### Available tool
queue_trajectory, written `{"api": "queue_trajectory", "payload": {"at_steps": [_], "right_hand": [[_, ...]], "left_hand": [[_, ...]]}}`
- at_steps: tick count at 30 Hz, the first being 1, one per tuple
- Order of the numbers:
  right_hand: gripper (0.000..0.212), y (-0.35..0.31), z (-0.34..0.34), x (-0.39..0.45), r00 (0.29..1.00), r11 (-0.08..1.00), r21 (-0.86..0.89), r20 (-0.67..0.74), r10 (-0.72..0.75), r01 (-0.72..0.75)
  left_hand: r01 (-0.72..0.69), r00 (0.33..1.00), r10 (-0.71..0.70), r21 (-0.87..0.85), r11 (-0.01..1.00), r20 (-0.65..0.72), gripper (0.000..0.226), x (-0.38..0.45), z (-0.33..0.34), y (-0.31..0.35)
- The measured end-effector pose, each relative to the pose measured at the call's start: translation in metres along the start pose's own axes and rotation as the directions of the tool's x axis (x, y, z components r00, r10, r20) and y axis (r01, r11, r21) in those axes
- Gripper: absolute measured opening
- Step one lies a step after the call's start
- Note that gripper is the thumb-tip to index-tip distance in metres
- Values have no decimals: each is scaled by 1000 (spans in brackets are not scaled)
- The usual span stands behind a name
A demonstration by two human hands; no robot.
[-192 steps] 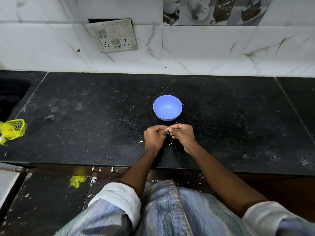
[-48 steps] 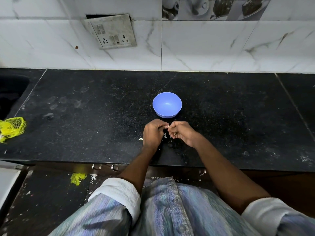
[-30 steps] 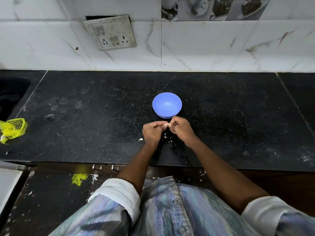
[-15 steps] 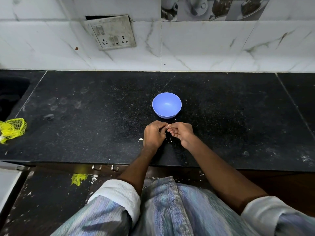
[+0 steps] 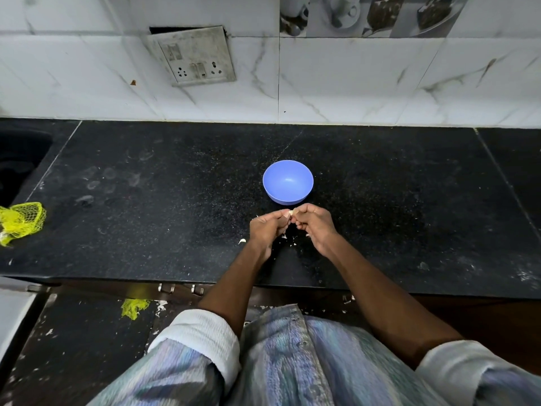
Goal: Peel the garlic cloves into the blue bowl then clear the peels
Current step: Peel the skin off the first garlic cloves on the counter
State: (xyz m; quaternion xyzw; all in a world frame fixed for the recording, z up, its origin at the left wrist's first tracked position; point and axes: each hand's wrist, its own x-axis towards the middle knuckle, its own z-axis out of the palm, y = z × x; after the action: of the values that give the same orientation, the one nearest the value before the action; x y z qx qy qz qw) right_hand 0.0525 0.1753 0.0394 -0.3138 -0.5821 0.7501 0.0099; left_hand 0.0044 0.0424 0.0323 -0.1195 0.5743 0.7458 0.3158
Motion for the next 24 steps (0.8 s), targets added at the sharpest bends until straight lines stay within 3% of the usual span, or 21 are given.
{"api": "queue_trajectory", "payload": {"at_steps": [6,14,24], "right_hand": [[14,3,-6,0,989,957,-250,48,-141,148],[15,4,-3,-1,962,892,-371,10,-274,258],[9,4,-4,2,926,761,-579,-24,-376,294]], "left_hand": [[161,987,-162,-107,981,0,18,3,-7,-1],[-44,999,45,18,999,-25,16,7,-3,-5],[-116,993,117,32,993,-23,20,4,0,-6]]}}
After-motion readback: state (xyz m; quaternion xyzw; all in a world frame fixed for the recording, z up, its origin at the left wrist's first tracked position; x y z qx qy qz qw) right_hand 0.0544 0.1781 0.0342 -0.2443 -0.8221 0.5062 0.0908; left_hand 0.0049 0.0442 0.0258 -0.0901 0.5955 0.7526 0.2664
